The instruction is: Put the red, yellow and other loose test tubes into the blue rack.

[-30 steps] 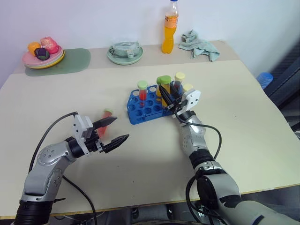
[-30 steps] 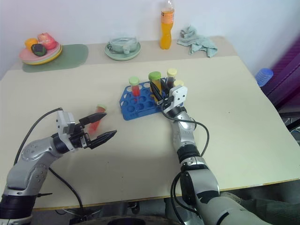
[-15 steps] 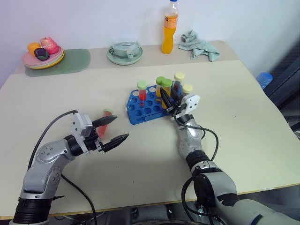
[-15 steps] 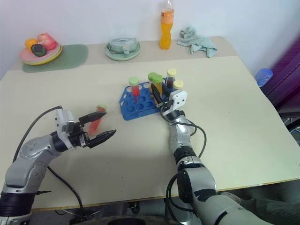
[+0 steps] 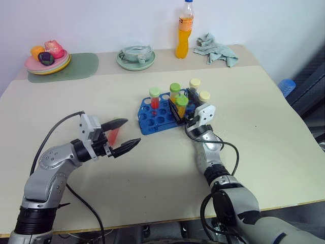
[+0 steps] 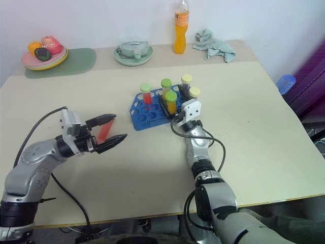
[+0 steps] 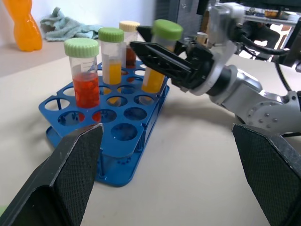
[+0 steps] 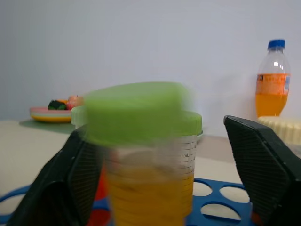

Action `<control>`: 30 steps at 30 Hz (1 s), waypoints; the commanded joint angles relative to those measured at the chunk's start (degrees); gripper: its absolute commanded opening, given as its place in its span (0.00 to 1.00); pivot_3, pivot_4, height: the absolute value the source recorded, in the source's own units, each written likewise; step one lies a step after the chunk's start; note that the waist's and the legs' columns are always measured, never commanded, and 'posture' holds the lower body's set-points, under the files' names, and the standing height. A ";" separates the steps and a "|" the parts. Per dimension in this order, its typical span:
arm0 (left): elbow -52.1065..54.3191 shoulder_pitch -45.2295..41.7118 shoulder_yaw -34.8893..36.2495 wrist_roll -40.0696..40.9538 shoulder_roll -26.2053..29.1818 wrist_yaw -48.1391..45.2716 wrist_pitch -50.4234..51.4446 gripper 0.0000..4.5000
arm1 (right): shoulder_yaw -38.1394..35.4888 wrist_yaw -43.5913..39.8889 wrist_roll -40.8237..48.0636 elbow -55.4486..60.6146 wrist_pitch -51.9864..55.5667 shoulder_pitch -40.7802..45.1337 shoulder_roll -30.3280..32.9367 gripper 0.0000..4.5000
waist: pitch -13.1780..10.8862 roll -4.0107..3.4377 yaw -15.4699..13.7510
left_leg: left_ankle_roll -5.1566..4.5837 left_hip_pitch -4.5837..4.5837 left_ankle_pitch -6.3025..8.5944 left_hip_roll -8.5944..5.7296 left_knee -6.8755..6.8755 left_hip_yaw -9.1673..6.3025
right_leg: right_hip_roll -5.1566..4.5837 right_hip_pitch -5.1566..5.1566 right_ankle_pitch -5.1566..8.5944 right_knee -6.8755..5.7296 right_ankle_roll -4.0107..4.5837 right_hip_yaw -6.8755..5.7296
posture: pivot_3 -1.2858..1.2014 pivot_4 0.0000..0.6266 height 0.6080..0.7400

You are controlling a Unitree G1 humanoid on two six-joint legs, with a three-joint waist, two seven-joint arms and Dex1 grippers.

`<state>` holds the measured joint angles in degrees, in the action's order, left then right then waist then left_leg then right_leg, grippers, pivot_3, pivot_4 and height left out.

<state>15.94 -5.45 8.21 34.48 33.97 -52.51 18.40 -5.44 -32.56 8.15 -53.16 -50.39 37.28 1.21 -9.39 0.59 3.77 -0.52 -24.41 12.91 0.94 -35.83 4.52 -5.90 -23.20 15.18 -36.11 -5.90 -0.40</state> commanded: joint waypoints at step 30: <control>5.39 -19.80 3.62 21.39 9.52 34.58 42.70 1.00 | -13.97 -24.88 35.44 79.40 71.41 -35.62 51.14 0.92 | -0.30 0.25 -4.05 | -0.15 -0.06 0.00 0.04 -0.29 -0.02 | 0.00 0.10 0.06 0.16 0.09 -0.05 | 0.52 0.24 1.00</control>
<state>22.21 -22.16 11.95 58.01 43.21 -19.75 61.07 -17.30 -56.42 41.17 24.21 19.33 1.13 51.26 -9.69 0.83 -0.27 -0.70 -24.48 12.89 0.98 -36.12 4.50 -5.90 -23.10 15.24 -35.92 -5.81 -0.45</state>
